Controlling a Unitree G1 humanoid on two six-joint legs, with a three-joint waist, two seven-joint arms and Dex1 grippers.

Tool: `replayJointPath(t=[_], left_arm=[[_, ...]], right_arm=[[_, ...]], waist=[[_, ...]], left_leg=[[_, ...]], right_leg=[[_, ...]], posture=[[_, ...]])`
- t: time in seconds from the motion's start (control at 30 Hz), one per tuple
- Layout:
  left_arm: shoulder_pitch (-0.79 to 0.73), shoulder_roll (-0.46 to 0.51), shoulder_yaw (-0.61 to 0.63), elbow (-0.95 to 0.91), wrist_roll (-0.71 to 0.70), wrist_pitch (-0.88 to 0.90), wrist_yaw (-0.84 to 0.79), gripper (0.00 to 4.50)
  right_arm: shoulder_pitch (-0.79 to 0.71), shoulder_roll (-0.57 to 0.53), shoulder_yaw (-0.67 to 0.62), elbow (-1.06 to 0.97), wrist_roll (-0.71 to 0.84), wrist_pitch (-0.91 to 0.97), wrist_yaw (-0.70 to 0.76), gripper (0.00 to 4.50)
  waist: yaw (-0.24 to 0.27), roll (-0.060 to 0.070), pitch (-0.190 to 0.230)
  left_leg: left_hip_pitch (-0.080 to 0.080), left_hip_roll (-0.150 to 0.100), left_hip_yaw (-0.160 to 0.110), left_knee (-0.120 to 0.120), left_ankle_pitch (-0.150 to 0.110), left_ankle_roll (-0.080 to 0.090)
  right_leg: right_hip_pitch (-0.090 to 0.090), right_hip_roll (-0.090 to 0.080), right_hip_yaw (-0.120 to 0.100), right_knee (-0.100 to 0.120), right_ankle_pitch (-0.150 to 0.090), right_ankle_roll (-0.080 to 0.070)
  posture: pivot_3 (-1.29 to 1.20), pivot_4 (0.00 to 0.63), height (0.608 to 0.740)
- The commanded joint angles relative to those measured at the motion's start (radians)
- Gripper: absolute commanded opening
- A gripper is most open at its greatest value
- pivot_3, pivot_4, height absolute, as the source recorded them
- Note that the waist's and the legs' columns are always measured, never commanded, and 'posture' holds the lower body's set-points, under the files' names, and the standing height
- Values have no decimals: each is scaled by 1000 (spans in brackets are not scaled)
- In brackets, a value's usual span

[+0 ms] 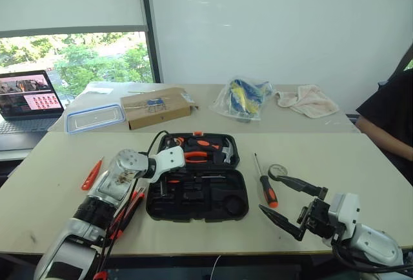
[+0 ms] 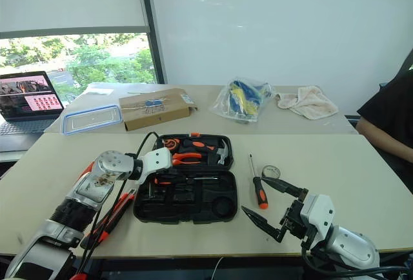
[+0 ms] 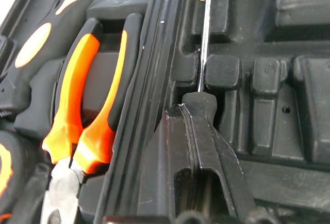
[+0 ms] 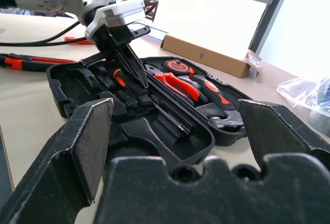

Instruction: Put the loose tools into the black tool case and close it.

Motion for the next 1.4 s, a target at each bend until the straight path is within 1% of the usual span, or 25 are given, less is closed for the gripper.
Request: replayJointPath(t=[0.03, 0.07, 0.1, 0.13, 0.17, 0.2, 0.23, 0.37, 0.4, 0.43, 0.5, 0.57, 0.63, 0.73, 0.83, 0.9, 1.0, 1.1, 1.17, 1.2, 1.27, 1.33, 1.4], left_arm=[[45, 22, 129, -19, -144, -81, -45, 675], [79, 36, 203, -26, -209, -102, -54, 1072], [113, 50, 264, -32, -259, -112, -60, 1356], [148, 68, 314, -42, -301, -112, -71, 1816], [171, 79, 342, -50, -326, -110, -78, 2148], [224, 103, 381, -65, -347, -127, -93, 2596], [293, 127, 429, -90, -365, -131, -94, 2917], [519, 165, 613, -162, -426, -110, -34, 4472], [546, 168, 634, -171, -433, -106, -22, 4491], [604, 166, 685, -173, -439, -119, -5, 4491], [758, 149, 798, -199, -456, -134, 8, 4491], [900, 127, 869, -242, -470, -157, -5, 4491], [964, 121, 891, -274, -486, -156, -11, 4491], [993, 131, 899, -279, -503, -151, -18, 4491], [988, 139, 880, -280, -511, -150, -31, 4491], [971, 137, 853, -286, -504, -154, -35, 4491], [933, 136, 816, -314, -518, -124, -33, 4491], [894, 142, 777, -346, -529, -99, -29, 4491], [852, 145, 742, -367, -535, -83, -24, 4491], [828, 147, 719, -377, -535, -77, -25, 4491], [793, 149, 681, -395, -530, -69, -29, 4491], [769, 149, 653, -407, -528, -64, -31, 4491], [748, 149, 624, -421, -524, -61, -32, 4491]], right_arm=[[-18, -12, -35, 1, 39, -5, 13, 4500], [-26, -15, -38, 7, 47, -3, 18, 4500], [-32, -18, -39, 12, 52, -3, 24, 4500], [-38, -21, -37, 17, 53, -5, 31, 4500], [-42, -22, -37, 21, 53, -7, 37, 4500], [-47, -22, -34, 23, 55, -8, 41, 4500], [-52, -22, -29, 27, 54, -10, 46, 4500], [-66, -10, -12, 37, 51, -19, 57, 4500], [-68, -8, -11, 39, 50, -21, 58, 4500], [-70, -6, -6, 45, 43, -23, 58, 4500], [-61, -8, -22, 36, 49, 2, 37, 4500], [5, -34, -75, 5, 63, 15, 43, 4500], [83, -57, -132, -14, 77, 17, 57, 4500], [210, -74, -216, -3, 73, -21, 93, 4500], [283, -62, -264, 33, 58, -49, 103, 4500], [295, -56, -267, 49, 40, -57, 96, 4500], [256, -54, -251, 22, 41, -6, 42, 4500], [203, -97, -222, -40, 31, 190, -81, 4500], [132, -160, -182, -95, 47, 455, -214, 4500], [80, -194, -152, -115, 82, 588, -260, 4500], [-13, -232, -112, -135, 143, 773, -319, 4500], [-81, -263, -70, -143, 153, 930, -370, 4500], [-154, -255, -43, -140, 185, 1077, -433, 4500]], waist=[[-4, 0, 1], [-3, 0, 1], [-6, 0, 1], [-9, 0, 1], [-12, 0, 1], [-12, 0, 1], [-14, 0, 1], [-20, 0, 2], [-17, 0, 2], [-11, 0, 2], [-9, 0, 2], [-10, -1, 2], [0, 0, 2], [26, 0, 3], [29, 0, 2], [25, 0, 3], [11, 0, 3], [0, 0, 3], [-2, 0, 2], [-3, -1, 2], [-2, -1, 2], [0, -1, 2], [3, -1, 2]], left_leg=[[-1, 0, 0, 0, 0, 0], [-2, 0, 0, 0, 0, -1], [-2, 0, 0, 0, 0, -1], [-3, 1, 0, 0, 0, -1], [-3, 1, 1, 0, -1, -2], [-3, 1, 1, -1, -1, -2], [-3, 1, 1, -2, -1, -2], [-1, 0, 2, -9, -1, -3], [-1, 0, 2, -9, -1, -3], [-2, 0, 2, -9, -1, -4], [-2, 0, 2, -9, -2, -4], [-2, 0, 3, -10, -2, -6], [-2, 0, 4, -12, -4, -7], [-3, 0, 3, -11, -4, -6], [0, 0, 3, -11, -5, -6], [2, 0, 3, -12, -6, -5], [3, 0, 4, -11, -8, -1], [3, 0, 4, -11, -7, -2], [3, 1, 5, -11, -5, -7], [3, 1, 5, -11, -4, -9], [1, 1, 5, -11, -3, -10], [-2, 1, 5, -12, -3, -10], [-2, 1, 4, -13, -2, -10]], right_leg=[[-2, 0, 0, 0, 0, 0], [-3, 0, 0, 0, 0, 0], [-3, 0, 0, 0, 0, 0], [-4, 0, -1, 0, 0, 0], [-5, 0, 0, 0, 0, 0], [-5, 0, 0, 0, 0, 0], [-5, 0, -1, 0, 0, 0], [-6, -3, -1, -2, -1, 0], [-7, -3, -1, -2, -1, 0], [-7, -4, -2, -2, -1, 0], [-7, -4, -3, -2, -1, 0], [-8, -5, -3, -2, -2, -1], [-10, -6, -3, -2, -4, 0], [-9, -7, -7, -2, -6, -1], [-5, -6, -6, -2, -8, -3], [-4, -6, -5, -2, -8, -3], [-2, -5, -3, -1, -9, -3], [-2, -5, -1, -1, -7, -4], [-3, -5, 0, 0, -6, -4], [-4, -5, 0, 0, -5, -5], [-9, -5, 1, 0, -4, -7], [-12, -4, 0, 0, -3, -6], [-13, -3, -1, 1, -3, -6]], posture=[[0, 150, 740], [0, 150, 740], [0, 150, 740], [0, 150, 740], [0, 150, 740], [0, 150, 740], [0, 150, 740], [0, 150, 740], [0, 150, 740], [0, 150, 740], [0, 150, 740], [0, 150, 740], [0, 150, 740], [0, 150, 740], [0, 150, 740], [0, 150, 740], [0, 150, 740], [0, 150, 740], [0, 150, 740], [0, 150, 740], [0, 150, 740], [0, 150, 740], [0, 150, 740]])
